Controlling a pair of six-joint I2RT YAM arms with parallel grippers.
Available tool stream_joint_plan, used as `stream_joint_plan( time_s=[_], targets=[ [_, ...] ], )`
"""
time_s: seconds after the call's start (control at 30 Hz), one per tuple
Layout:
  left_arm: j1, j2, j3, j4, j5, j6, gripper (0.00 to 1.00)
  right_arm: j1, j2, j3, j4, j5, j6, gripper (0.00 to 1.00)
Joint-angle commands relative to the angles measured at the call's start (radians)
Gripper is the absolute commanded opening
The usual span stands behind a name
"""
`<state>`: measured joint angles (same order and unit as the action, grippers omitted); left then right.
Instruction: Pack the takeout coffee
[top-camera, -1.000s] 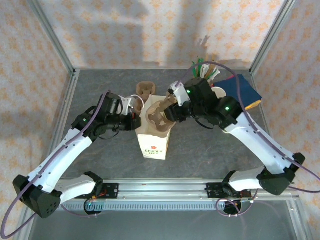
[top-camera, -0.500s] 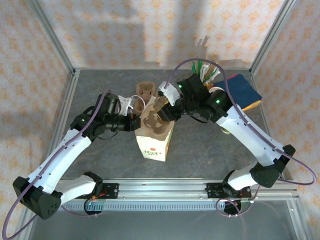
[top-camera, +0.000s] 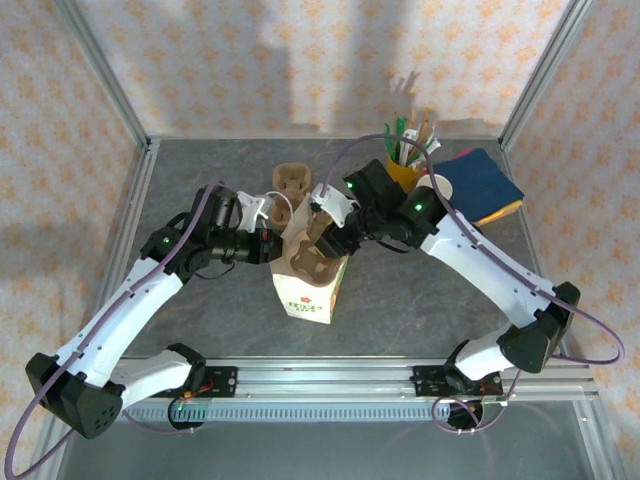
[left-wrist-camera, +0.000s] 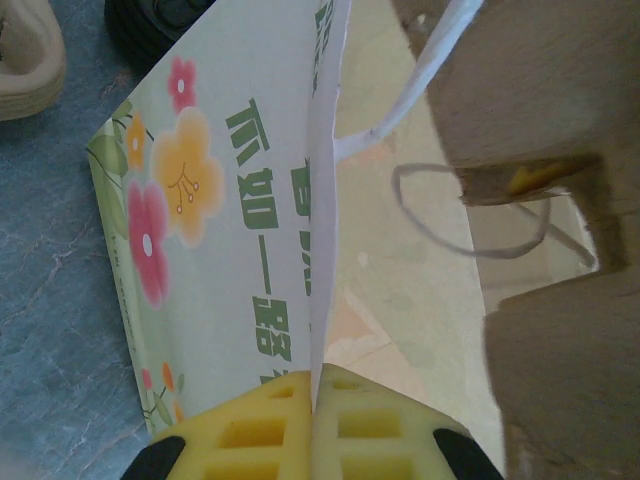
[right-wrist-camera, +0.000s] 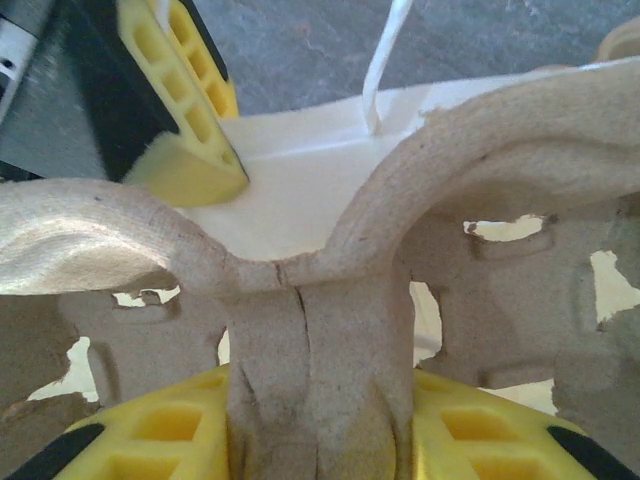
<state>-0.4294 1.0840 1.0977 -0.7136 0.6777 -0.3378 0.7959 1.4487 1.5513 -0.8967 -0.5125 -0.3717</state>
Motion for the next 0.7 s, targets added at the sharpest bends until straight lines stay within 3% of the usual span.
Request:
stream_joint_plan(
  time_s=[0.0,0.67],
  targets=[
    [0.009,0.007,0.024,-0.018,0.025,0.023,0.0,0.003,-0.002,-0.017,0.024,0.024,-0.02,0.37],
    [0.009,0.018,0.059,-0.015,0.077,0.033,0.0,0.003,0.056,-0.075,-0.003,0.064,-0.029,0.37]
  ],
)
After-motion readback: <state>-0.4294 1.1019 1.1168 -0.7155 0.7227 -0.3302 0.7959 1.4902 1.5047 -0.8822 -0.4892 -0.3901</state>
